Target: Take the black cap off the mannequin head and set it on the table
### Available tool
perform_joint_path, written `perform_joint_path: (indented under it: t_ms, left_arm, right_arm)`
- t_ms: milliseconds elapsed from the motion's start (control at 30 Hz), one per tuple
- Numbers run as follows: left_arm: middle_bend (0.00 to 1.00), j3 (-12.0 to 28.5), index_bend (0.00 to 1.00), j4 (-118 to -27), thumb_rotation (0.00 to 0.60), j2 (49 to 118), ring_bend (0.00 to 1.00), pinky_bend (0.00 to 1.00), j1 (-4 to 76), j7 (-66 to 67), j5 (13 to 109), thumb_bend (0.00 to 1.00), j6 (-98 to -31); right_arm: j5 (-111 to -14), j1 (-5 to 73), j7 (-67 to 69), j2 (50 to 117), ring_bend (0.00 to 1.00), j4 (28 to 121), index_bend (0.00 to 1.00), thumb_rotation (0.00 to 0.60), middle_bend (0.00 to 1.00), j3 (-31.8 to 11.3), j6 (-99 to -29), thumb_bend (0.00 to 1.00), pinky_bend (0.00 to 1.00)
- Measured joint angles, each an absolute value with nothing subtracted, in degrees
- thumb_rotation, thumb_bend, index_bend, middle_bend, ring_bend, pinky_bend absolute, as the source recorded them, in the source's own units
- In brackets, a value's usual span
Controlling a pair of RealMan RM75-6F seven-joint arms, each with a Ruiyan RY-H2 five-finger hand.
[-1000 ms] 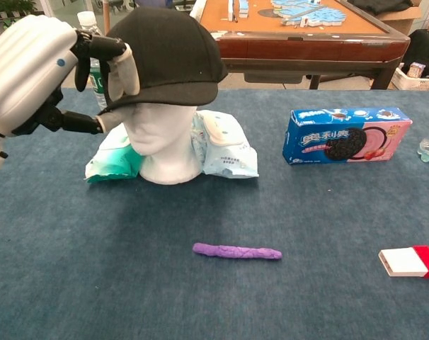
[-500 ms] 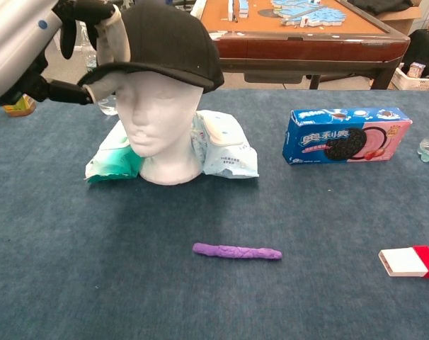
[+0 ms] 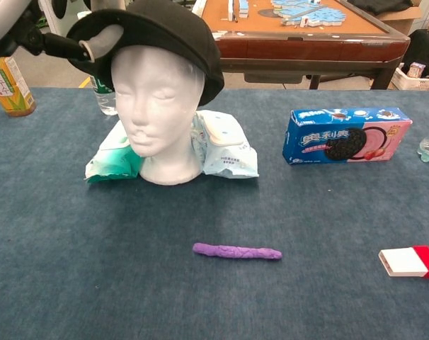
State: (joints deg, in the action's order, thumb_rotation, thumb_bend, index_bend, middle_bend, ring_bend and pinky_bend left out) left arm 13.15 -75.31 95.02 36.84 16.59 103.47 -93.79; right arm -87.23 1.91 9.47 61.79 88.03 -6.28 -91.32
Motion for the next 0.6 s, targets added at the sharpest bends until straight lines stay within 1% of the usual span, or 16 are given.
perform_joint_path:
  t_ms: [600]
  left_arm:
    - [0.61, 17.74, 0.64, -79.25, 0.600, 93.37, 0.50, 0.63, 40.64, 20.83, 98.76, 0.45, -88.70]
  right_arm:
    - [-87.01, 2.16, 9.66, 61.68, 0.46, 87.92, 0.55, 0.600, 0.48, -6.23, -90.66, 0.46, 0.60]
